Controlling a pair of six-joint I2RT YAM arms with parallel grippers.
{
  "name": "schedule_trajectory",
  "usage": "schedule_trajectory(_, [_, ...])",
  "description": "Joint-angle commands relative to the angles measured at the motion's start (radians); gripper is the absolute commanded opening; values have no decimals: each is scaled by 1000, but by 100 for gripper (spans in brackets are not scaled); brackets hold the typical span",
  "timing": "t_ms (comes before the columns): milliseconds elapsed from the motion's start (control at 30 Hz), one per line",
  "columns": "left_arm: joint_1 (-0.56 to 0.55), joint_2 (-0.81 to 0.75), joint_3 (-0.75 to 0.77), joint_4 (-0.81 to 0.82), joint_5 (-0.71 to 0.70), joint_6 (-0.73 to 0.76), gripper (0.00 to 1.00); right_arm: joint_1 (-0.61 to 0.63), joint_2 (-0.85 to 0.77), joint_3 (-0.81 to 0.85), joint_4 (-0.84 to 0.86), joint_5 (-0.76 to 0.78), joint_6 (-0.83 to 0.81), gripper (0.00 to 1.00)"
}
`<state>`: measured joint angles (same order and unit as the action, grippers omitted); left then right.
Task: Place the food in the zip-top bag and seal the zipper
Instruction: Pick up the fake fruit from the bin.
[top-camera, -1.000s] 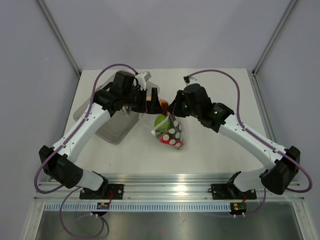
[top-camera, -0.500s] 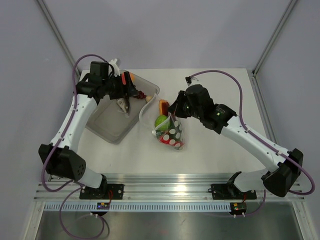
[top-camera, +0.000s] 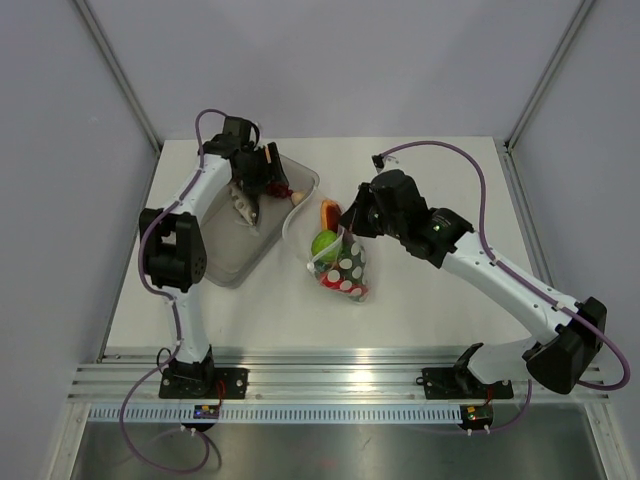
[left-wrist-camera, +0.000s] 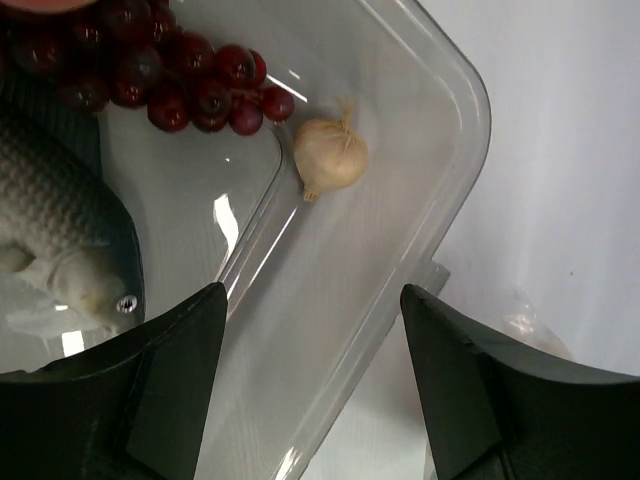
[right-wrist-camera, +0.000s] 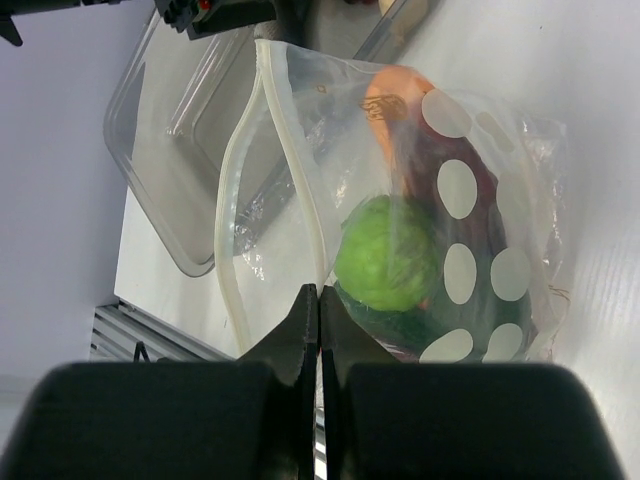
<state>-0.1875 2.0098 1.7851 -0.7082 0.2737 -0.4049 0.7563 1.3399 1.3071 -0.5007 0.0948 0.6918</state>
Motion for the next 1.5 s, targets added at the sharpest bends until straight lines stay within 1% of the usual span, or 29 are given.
schedule_trajectory(0, [8,52,106,73,16,-29,72,-5,-30,41,-9,34,-12,0])
schedule_trajectory(100, [6,98,128,107,35,-52,69,-5,-21,41,-10,31,-11,0])
schedule_trajectory(167, [5,121,146,111,-5,-66,64,-6,-16,44,-9,25,-9,0])
schedule_trajectory(233, [2,164,174,101,-8,-66,62,-5,-8,44,-9,20,-8,0])
schedule_trajectory(300, [-4,194,207,92,-11,-68,62,-5,-5,44,-7,14,-9,0])
schedule_trajectory(467, [-23,245,227,116,-31,-97,62,-5,2,55,-15,16,-12,0])
schedule_trajectory(567, [-33,297,276,93,-36,-110,62,-5,8,63,-21,11,-12,0])
schedule_trajectory(667, [-38,337,284,98,-5,-135,62,-5,8,58,-22,11,-15,0])
schedule_trajectory(800, [-44,365,275,112,-4,-147,62,-5,4,57,-27,16,-20,0])
schedule_trajectory(1000, [-49,360,240,121,-2,-153,63,-5,4,57,-24,22,-26,0])
schedule_trajectory(1133, [-55,339,205,116,-4,-149,70,-5,5,54,-19,16,-26,0])
schedule_trajectory(1267, [-63,296,140,122,-17,-146,69,-5,1,50,-16,14,-25,0])
schedule_trajectory(1333, [-64,264,96,130,-28,-143,66,-5,-5,44,-15,16,-25,0])
schedule_trajectory(1467, [-69,245,62,139,-28,-144,64,-5,-5,40,-9,10,-18,0])
